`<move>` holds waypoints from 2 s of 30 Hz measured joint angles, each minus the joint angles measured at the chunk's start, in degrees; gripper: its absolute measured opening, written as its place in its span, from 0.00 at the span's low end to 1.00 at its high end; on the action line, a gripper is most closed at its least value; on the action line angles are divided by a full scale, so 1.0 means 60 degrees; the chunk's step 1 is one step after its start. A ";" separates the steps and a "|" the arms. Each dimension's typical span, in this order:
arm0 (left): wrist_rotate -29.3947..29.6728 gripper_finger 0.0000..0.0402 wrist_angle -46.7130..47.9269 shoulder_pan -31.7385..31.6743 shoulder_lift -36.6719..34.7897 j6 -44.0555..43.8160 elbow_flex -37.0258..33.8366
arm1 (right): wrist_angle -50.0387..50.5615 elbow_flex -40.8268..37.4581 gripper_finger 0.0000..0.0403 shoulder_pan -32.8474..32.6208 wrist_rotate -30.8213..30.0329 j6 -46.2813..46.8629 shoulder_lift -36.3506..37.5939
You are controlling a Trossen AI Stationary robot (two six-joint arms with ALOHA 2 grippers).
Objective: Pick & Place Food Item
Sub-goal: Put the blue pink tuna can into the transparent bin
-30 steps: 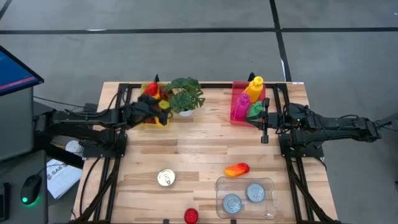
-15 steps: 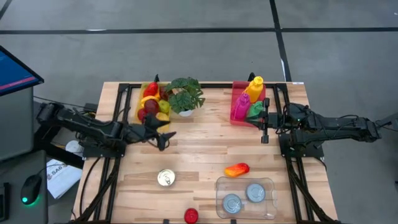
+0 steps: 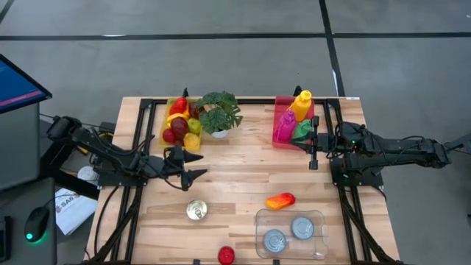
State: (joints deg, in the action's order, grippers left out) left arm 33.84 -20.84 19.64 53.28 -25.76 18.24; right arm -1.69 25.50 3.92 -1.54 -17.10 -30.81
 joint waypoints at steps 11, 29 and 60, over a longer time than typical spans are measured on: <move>0.0128 0.74 -0.0047 -0.0004 0.0003 0.0000 -0.0080 | 0.0004 0.0000 0.04 0.0000 0.0000 0.0004 0.0000; 0.0139 0.74 -0.0036 -0.0007 0.0003 0.0000 -0.0077 | 0.0007 0.0000 0.04 0.0000 0.0000 0.0022 0.0000; -0.0370 0.74 -0.0067 -0.0011 0.0003 -0.0112 -0.0066 | 0.0007 0.0000 0.04 -0.0004 0.0000 0.0007 0.0000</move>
State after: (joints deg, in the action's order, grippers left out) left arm 31.62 -21.24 19.57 53.30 -26.43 17.85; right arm -1.65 25.50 3.90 -1.54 -17.06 -30.81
